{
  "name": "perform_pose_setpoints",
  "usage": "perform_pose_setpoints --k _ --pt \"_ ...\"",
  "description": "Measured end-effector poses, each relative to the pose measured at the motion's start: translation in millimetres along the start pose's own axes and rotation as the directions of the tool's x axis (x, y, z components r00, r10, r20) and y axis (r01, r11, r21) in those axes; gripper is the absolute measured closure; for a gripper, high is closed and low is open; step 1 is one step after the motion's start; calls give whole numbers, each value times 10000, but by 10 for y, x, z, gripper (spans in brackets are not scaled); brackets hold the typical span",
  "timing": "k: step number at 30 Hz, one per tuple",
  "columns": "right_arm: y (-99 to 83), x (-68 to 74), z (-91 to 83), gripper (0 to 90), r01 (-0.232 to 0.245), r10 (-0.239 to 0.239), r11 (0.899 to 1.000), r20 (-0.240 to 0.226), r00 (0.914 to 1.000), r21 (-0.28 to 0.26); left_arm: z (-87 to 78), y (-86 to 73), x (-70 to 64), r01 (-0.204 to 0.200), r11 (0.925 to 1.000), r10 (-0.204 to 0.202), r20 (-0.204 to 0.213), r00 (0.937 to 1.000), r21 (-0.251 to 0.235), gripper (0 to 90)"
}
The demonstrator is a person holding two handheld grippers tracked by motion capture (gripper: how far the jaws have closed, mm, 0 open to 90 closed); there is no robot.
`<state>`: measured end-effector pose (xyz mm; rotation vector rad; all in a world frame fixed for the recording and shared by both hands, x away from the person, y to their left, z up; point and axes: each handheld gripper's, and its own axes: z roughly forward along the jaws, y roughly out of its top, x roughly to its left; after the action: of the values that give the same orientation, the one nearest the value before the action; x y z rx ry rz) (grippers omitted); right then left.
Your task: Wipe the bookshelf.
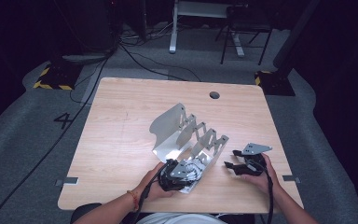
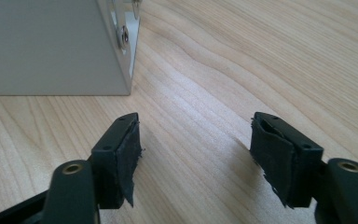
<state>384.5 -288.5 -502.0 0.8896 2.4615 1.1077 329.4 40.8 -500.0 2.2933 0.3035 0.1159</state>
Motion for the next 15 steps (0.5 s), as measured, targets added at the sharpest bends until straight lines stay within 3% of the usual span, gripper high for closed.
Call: perform_pose_setpoints --k 8,12,15 --pt "14 -8 48 206 -87 88 9999 -45 10000 145 15 34 6 -214 9997 212 -160 9996 -109 789" --pt "18 -9 55 199 -107 107 9998 -21 9999 138 58 80 52 -247 9996 240 -425 9988 -159 791" --pt "18 -7 55 198 -106 106 9998 -11 9999 144 78 133 79 -193 9985 167 -518 9985 -513 794"
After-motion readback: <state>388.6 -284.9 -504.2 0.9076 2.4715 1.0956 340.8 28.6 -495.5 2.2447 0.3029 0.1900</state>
